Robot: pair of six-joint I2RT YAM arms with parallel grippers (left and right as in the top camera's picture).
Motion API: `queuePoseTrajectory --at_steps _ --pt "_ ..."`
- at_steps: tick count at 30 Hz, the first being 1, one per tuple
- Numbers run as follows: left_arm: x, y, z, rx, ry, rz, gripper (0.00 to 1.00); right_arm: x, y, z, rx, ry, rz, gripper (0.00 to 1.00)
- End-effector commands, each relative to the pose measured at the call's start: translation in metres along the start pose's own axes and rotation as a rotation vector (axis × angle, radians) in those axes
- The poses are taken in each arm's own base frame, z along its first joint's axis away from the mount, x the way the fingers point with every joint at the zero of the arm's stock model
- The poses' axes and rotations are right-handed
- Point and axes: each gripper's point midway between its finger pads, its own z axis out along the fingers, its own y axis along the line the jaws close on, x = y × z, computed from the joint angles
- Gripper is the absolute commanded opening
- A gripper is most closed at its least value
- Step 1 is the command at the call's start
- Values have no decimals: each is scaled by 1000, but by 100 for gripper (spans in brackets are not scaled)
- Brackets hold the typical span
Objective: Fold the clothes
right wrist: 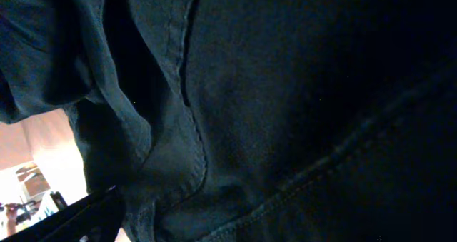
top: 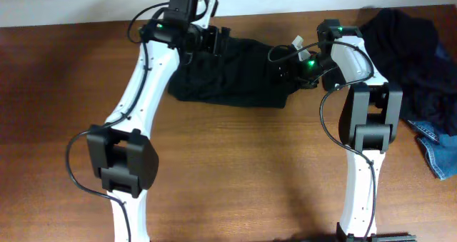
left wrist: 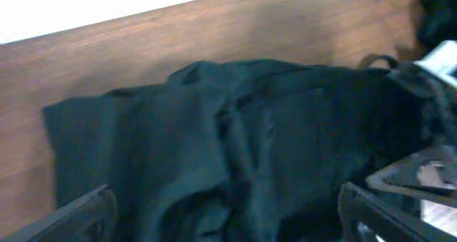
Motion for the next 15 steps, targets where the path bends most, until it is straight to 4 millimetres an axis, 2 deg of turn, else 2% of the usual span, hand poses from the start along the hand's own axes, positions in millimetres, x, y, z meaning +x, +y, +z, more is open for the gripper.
queuePoseTrajectory --at_steps 1,3,5,8,9,10,11,13,15 --pt "11 44 8 -134 32 -24 92 15 -16 13 67 65 24 97" --pt "24 59 24 -195 72 -28 89 16 -16 13 66 68 26 97" --pt "38 71 41 -244 113 -30 82 16 -16 13 66 71 28 97" --pt "57 81 62 -271 166 -32 75 17 -15 13 65 73 30 97" --pt "66 81 72 -270 188 -32 67 17 -15 13 65 72 30 97" --pt "70 79 78 -266 200 -27 62 16 -16 13 66 71 29 97" --pt "75 71 85 -258 211 -14 50 16 -16 13 66 69 27 97" --pt "76 59 89 -246 214 5 43 16 -16 13 66 67 26 97" --pt "76 46 92 -234 214 34 41 15 -16 13 66 67 26 97"
